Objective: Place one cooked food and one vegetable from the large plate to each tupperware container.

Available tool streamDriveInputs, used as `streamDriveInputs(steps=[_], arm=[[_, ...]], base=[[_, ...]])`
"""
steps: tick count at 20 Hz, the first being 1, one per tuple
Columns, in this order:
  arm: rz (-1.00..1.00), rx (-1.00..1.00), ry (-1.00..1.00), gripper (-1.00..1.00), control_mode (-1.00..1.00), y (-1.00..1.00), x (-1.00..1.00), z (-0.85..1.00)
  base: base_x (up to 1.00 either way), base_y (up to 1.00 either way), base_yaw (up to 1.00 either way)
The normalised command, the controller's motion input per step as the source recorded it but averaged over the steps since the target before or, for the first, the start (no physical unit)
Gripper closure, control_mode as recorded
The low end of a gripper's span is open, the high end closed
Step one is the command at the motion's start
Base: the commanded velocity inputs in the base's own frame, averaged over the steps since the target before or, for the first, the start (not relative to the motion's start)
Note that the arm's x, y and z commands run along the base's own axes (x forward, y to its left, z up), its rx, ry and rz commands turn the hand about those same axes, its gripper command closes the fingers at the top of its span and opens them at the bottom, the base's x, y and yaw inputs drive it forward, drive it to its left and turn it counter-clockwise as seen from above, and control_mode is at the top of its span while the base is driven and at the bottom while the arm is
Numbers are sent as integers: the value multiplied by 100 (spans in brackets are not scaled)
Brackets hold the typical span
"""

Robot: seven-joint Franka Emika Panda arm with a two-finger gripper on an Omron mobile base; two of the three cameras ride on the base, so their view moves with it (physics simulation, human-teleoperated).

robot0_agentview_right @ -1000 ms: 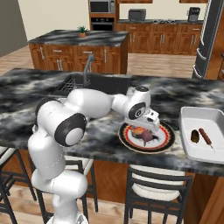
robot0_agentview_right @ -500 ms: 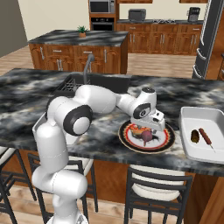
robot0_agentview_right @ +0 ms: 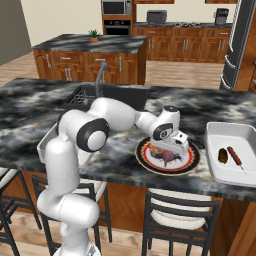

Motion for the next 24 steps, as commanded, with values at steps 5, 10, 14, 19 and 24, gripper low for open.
streamDriveInputs(steps=[5, 10, 14, 19, 24], arm=[[0, 0, 0, -100, -100, 2, 12, -32], [-1, 0, 1, 100, -100, 0, -1, -25], [-19, 0, 5, 100, -100, 0, -33, -11], [-19, 6, -6, 100, -100, 21, -73, 56], [-1, -2, -23, 100, -100, 71, -66, 99]], base=[[0, 0, 0], [0, 0, 0], [0, 0, 0], [0, 0, 0], [0, 0, 0]])
